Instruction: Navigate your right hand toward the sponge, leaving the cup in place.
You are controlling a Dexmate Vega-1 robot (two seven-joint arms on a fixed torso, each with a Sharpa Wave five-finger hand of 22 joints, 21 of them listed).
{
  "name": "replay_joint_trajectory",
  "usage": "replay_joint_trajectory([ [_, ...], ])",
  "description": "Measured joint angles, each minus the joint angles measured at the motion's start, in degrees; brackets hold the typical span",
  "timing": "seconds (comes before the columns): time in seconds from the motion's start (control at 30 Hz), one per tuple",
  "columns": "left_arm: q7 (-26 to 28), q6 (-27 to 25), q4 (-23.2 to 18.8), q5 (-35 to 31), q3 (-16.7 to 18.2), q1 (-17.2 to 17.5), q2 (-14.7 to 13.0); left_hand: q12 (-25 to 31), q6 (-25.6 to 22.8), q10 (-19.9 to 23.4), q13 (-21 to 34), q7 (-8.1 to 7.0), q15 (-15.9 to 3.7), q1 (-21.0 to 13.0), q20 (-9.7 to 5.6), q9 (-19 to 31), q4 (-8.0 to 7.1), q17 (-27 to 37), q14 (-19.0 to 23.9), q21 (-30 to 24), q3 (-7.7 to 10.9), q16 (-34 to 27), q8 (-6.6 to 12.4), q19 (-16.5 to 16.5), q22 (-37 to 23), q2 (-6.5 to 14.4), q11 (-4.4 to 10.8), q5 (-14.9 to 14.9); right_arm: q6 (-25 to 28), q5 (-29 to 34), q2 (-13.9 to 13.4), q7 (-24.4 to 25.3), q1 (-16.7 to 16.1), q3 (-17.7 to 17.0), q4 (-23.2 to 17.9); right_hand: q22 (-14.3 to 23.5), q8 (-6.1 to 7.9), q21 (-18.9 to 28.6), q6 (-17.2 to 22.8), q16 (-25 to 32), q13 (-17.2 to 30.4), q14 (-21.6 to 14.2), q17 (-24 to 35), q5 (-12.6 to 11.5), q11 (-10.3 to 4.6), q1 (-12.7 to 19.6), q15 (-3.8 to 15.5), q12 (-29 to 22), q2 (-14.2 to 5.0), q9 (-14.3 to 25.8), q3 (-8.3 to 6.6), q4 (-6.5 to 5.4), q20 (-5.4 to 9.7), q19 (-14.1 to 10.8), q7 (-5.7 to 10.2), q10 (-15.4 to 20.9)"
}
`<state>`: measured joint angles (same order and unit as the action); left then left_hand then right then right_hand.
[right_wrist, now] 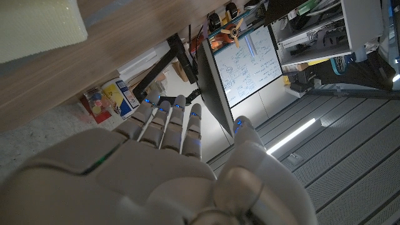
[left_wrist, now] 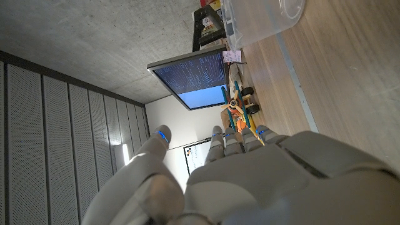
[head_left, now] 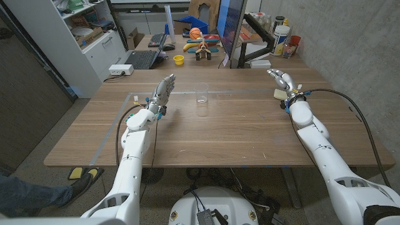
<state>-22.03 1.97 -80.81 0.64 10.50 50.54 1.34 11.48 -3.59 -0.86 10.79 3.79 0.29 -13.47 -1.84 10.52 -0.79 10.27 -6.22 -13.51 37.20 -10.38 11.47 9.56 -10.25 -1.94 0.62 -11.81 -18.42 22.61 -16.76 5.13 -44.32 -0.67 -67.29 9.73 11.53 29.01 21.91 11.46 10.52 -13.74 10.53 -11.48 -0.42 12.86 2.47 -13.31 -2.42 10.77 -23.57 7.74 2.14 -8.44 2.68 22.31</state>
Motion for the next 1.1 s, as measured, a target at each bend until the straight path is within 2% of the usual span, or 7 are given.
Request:
replay_joint_trajectory([
  [0.13,0.06,0.00,-0.09,-0.21,-0.18,0.07,0.01,0.00,0.00,0.00,0.00,0.00,0.00,0.00,0.00,0.00,0.00,0.00,0.00,0.00,-0.49,0.00,0.00,0.00,0.00,0.00,0.00,0.00,0.30,0.59,-0.23,0.50,-0.23,0.07,-0.28,0.00,0.00,0.00,0.00,0.00,0.00,-0.22,0.00,0.00,0.00,0.00,-0.21,0.00,0.00,0.00,0.00,0.00,0.00,0.00,0.00,0.00],
  [0.6,0.30,-0.20,-0.37,-1.37,-1.29,0.21,-0.18,0.00,-0.32,0.00,0.00,-0.32,0.00,0.00,0.00,0.00,0.00,-0.01,0.00,0.00,-0.48,0.00,0.00,0.00,0.00,0.00,0.00,0.00,0.59,2.70,-0.77,3.06,-0.51,0.40,-0.38,0.00,0.00,-1.08,-0.12,-0.45,0.00,0.35,0.00,-0.18,-0.30,0.00,-0.11,0.39,0.00,0.00,0.00,0.00,-0.01,0.03,0.52,-0.32],
  [0.73,0.58,-0.27,-0.26,-1.67,-1.42,0.21,-0.22,0.00,-0.32,0.00,0.00,-0.32,0.00,0.00,0.00,0.00,0.00,-0.01,0.00,0.00,-0.48,0.00,0.00,0.00,0.00,0.00,0.00,0.00,0.62,3.21,-1.01,3.67,-0.44,0.70,-0.18,0.00,0.00,-1.98,-0.12,-0.88,0.00,1.44,0.00,-0.41,-0.69,0.00,-0.37,0.45,0.00,0.00,0.00,0.00,-0.11,1.16,0.51,-0.74],
  [0.93,0.64,-0.27,0.09,-1.83,-1.58,0.10,-0.26,0.00,-0.63,0.00,0.00,-0.01,0.00,0.00,0.00,0.00,0.00,-0.01,0.00,0.00,-0.48,0.00,0.00,0.00,0.00,0.00,0.00,0.00,0.92,4.35,-1.29,4.76,-0.09,1.21,0.19,0.00,0.00,-2.35,-0.11,-0.88,0.00,2.31,0.00,-0.41,-0.40,0.00,-0.19,0.90,0.00,0.00,0.00,0.00,0.22,1.46,0.51,-1.26],
  [1.1,0.67,-0.27,0.37,-1.86,-1.60,0.03,-0.30,0.00,-0.63,0.00,0.00,-0.01,0.00,0.00,0.00,0.00,0.00,-0.01,0.00,0.00,-0.48,0.00,0.00,0.00,0.00,0.00,0.00,0.00,1.36,5.10,-1.34,5.27,-0.01,1.34,0.25,0.00,0.00,-2.76,-0.33,-1.10,0.00,2.40,-0.01,-0.63,-0.40,0.00,-0.10,0.90,0.00,0.00,0.00,0.00,-0.20,1.87,0.71,-1.26],
])
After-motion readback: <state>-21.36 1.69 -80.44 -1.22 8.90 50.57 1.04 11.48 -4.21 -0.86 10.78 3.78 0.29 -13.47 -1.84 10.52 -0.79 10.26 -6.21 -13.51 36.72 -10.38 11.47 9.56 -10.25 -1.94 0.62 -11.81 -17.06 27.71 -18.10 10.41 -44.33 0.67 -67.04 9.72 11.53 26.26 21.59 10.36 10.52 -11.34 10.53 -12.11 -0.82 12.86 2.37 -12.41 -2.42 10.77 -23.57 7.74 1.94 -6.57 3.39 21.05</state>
